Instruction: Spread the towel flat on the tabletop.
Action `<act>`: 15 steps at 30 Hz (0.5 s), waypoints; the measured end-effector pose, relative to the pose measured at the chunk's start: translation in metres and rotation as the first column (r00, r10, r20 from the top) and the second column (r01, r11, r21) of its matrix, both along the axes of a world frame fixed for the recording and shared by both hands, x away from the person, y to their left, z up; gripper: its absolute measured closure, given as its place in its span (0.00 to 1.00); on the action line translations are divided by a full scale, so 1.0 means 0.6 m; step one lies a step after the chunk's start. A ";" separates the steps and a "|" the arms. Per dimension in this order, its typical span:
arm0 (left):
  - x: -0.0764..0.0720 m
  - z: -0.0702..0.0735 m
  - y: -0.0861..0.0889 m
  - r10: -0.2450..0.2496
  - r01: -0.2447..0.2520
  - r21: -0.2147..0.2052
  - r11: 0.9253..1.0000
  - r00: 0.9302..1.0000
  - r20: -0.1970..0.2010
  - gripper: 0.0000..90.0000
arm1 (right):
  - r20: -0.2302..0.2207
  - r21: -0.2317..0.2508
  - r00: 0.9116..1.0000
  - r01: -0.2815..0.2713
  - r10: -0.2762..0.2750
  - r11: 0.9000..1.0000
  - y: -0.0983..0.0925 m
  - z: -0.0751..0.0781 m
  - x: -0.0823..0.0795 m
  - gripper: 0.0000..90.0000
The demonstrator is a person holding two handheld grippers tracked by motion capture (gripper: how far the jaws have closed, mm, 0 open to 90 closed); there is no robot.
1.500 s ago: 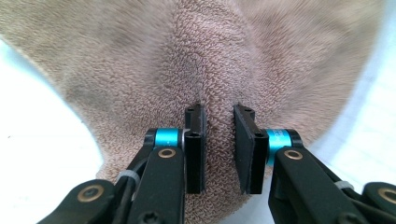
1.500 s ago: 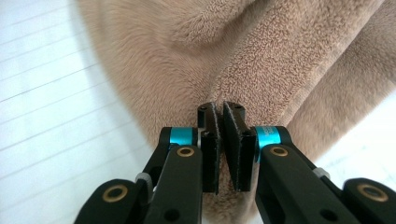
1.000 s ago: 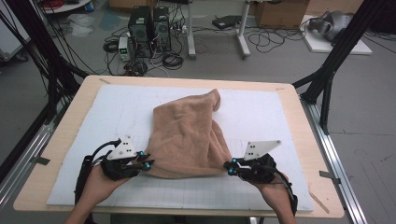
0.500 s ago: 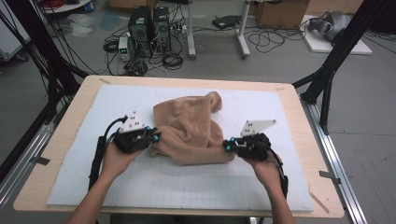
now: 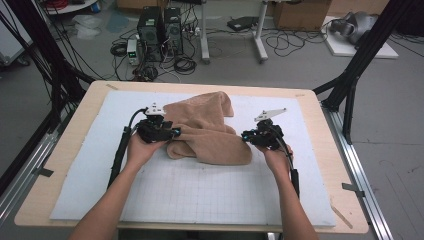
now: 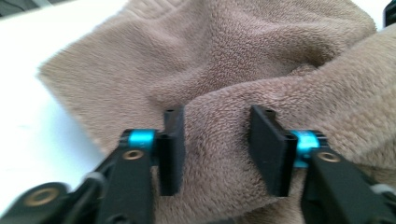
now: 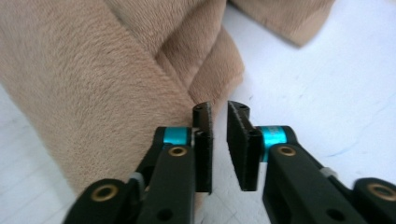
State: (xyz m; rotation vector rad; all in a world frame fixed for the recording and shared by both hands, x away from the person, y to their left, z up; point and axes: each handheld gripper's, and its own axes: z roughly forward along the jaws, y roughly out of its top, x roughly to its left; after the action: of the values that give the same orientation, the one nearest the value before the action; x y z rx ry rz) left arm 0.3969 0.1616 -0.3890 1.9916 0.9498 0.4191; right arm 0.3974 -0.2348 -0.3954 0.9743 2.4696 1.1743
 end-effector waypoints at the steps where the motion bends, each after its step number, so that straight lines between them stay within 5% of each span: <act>1: -0.007 0.007 0.007 -0.004 0.005 -0.002 1.000 1.000 0.016 0.53 | 0.027 0.006 1.000 -0.003 0.003 1.000 -0.004 0.010 -0.011 0.87; 8: -0.073 0.027 0.034 -0.052 0.048 0.040 0.998 0.995 0.086 0.52 | 0.133 0.008 0.989 -0.063 0.062 0.998 -0.012 0.045 -0.098 0.81; 12: -0.103 0.003 0.028 -0.114 0.109 0.074 0.991 0.991 0.068 0.54 | 0.127 -0.022 0.984 -0.125 0.127 0.992 0.000 0.027 -0.131 0.76; 15: -0.107 -0.019 0.015 -0.155 0.152 0.110 0.982 0.988 0.019 0.57 | 0.109 -0.027 0.984 -0.142 0.144 0.990 0.008 0.007 -0.135 0.69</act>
State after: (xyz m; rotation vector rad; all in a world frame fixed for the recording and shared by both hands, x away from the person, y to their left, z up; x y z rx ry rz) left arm 0.3329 0.1707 -0.4004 2.1344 0.7635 0.4179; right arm 0.3163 -0.2298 -0.3909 0.7165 2.4918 1.2102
